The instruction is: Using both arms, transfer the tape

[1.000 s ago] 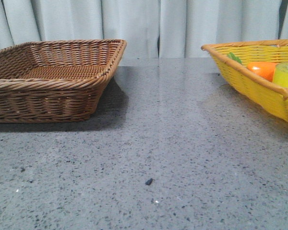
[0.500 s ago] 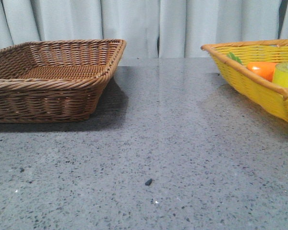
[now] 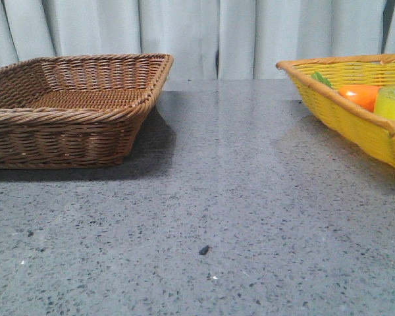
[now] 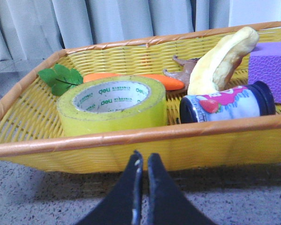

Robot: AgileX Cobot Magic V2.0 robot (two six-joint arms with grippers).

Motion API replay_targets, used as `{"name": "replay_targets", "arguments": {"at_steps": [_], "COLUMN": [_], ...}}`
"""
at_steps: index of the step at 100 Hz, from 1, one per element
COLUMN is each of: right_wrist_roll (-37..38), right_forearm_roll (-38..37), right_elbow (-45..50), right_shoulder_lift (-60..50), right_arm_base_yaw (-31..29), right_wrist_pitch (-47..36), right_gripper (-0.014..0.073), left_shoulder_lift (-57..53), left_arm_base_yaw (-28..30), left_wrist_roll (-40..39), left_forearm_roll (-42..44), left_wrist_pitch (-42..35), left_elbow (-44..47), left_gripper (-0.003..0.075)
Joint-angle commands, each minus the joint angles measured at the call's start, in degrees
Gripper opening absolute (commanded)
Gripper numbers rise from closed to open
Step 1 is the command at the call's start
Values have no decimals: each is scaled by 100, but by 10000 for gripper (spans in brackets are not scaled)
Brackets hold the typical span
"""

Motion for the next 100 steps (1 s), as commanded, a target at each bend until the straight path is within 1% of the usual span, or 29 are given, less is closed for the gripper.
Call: {"name": "replay_targets", "arguments": {"at_steps": [1, 20, 27, 41, 67, 73, 79, 89, 100], "right_wrist_roll": [-27, -27, -27, -27, -27, -27, -27, -27, -27], "right_forearm_roll": [-1, -1, -1, 6, 159, 184, 196, 196, 196], "right_elbow": [69, -433, -706, -1246, -2381, -2595, -2635, -2682, -3037], "right_shoulder_lift": [-98, -86, 5, 398, 1682, 1965, 2203, 2499, 2908], "right_arm_base_yaw": [-31, -21, -21, -21, -21, -21, -21, -21, -21], "right_wrist_pitch": [-521, 66, 365, 682, 967, 806, 405, 211, 739], "right_gripper": [-74, -74, -74, -55, -56, -56, -56, -56, -55], "left_shoulder_lift": [-159, 127, 376, 1036, 2162, 2312, 2420, 2488, 2516], "left_arm_base_yaw": [21, 21, 21, 21, 21, 21, 21, 21, 21], "left_wrist_roll": [-42, -42, -42, -42, -42, -42, -42, -42, -42], "left_forearm_roll": [-38, -38, 0, 0, -49, -49, -65, -267, -346], "left_wrist_pitch": [-502, -414, -320, -322, -348, -361, -472, -532, -532], "left_elbow": [-48, -501, -812, -1427, -2307, -2397, -2427, -2427, -2427], "left_gripper": [-21, -21, -21, -21, -21, -21, -21, -21, -21]}}
